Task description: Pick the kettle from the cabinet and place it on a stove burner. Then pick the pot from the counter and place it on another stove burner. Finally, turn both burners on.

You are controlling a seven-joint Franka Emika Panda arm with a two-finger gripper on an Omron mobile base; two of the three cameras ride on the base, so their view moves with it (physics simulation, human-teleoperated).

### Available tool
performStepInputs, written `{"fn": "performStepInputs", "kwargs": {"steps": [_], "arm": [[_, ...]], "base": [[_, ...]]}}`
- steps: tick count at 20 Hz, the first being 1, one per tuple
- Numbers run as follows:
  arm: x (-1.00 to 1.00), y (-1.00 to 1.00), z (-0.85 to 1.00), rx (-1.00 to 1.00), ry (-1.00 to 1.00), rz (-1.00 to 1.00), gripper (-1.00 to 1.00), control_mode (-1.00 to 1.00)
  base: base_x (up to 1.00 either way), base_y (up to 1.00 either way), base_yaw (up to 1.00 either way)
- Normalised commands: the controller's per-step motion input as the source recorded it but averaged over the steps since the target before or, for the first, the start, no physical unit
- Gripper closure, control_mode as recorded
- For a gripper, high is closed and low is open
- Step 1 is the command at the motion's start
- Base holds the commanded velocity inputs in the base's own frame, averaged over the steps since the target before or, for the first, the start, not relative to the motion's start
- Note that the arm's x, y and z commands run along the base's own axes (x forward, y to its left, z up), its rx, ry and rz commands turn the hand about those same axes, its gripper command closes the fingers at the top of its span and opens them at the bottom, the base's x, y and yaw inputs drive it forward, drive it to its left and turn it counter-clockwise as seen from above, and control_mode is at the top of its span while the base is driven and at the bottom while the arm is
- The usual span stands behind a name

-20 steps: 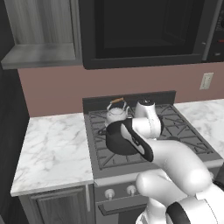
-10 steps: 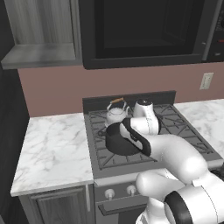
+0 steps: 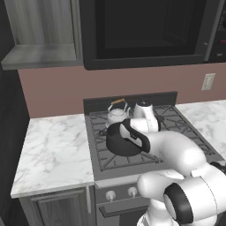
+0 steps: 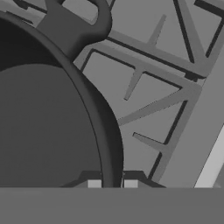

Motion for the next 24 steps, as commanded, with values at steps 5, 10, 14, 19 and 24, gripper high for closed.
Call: {"fn": "performStepInputs", "kwargs": {"steps": [5, 10, 14, 19, 24], "arm": [[0.05, 0.0, -0.08, 0.0, 0.01, 0.0, 1.0, -1.0], [0.0, 0.0, -0.04, 0.0, 0.0, 0.0, -1.0, -1.0], [0.0, 0.0, -0.02, 0.0, 0.0, 0.0, -1.0, -1.0], [0.0, 0.0, 0.0, 0.0, 0.0, 0.0, -1.0, -1.0], [-0.03, 0.0, 0.19, 0.0, -0.01, 0.0, -1.0, -1.0]], "base": [[0.0, 0.0, 0.0], [0.0, 0.0, 0.0], [0.0, 0.0, 0.0], [0.0, 0.0, 0.0], [0.0, 0.0, 0.0]]}}
